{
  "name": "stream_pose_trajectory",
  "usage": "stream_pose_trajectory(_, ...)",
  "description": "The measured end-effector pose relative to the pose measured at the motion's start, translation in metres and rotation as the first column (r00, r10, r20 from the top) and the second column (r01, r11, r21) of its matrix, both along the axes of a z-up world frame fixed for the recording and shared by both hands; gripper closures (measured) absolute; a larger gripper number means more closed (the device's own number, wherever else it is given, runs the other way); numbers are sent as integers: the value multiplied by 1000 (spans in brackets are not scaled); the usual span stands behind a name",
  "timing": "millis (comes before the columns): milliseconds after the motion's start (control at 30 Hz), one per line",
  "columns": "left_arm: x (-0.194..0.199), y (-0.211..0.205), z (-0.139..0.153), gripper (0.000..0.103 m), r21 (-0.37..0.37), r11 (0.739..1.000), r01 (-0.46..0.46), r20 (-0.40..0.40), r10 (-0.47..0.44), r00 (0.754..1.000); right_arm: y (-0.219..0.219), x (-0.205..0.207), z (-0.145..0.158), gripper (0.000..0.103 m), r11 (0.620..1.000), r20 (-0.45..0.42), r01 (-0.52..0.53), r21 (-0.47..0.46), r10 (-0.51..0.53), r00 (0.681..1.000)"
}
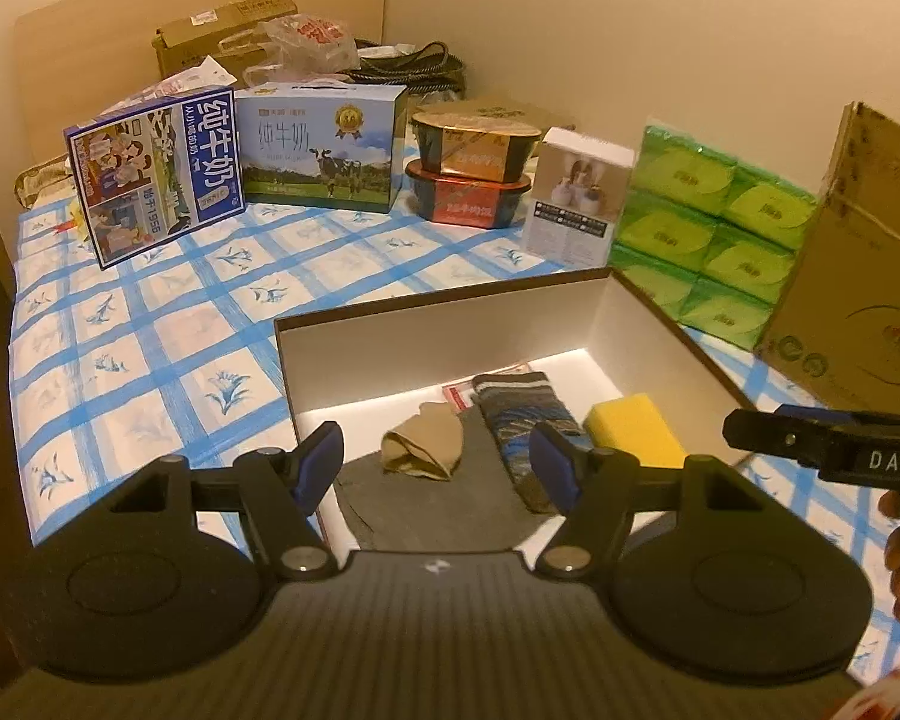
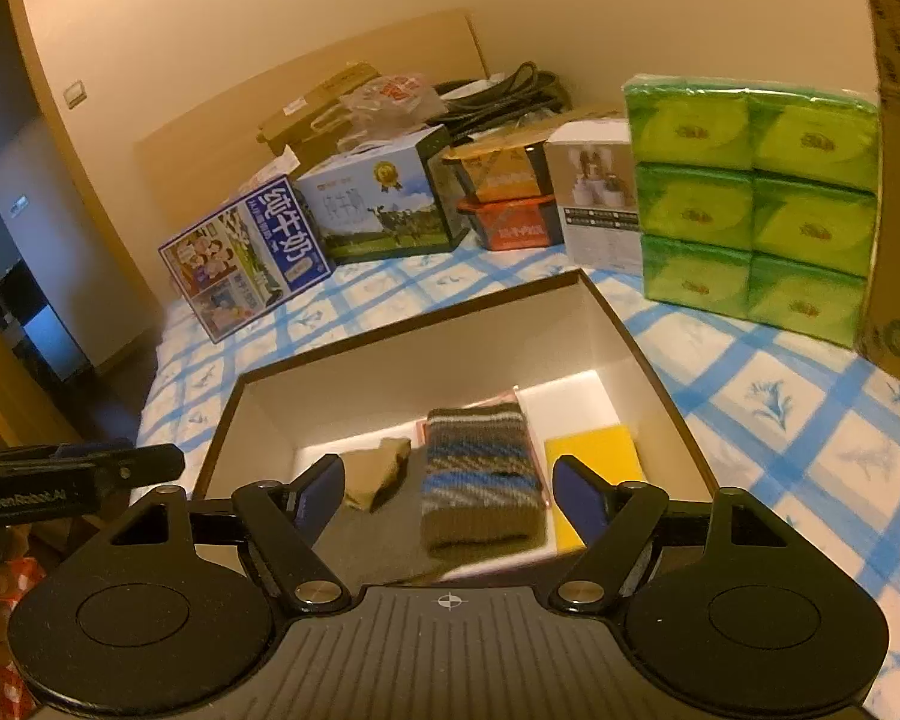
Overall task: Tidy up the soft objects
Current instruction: 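Move both tools back to the blue towel and packet beside the box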
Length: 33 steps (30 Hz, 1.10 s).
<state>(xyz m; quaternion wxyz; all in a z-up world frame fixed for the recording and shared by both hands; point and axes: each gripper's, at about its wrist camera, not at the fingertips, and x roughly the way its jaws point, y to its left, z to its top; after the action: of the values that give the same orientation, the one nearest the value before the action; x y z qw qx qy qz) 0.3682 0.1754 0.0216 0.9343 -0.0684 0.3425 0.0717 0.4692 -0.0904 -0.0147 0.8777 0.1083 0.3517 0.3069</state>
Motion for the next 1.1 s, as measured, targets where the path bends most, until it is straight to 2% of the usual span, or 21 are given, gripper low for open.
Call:
stream_pose_trajectory(467, -75, -33, 23, 36, -26, 1000, 17, 31, -16, 999, -48, -70, 28, 25, 997, 21, 48, 60, -50, 999)
stream_pose_trajectory(867, -140, -70, 31, 36, -53, 998, 45, 22, -44, 999, -86, -140, 30, 25, 995, -6, 88, 41, -88, 996)
stream_pose_trajectory(1100, -174, -96, 28, 36, -55, 995, 77, 2, -77, 997, -104, -182, 26, 25, 994, -20, 86, 63, -85, 996)
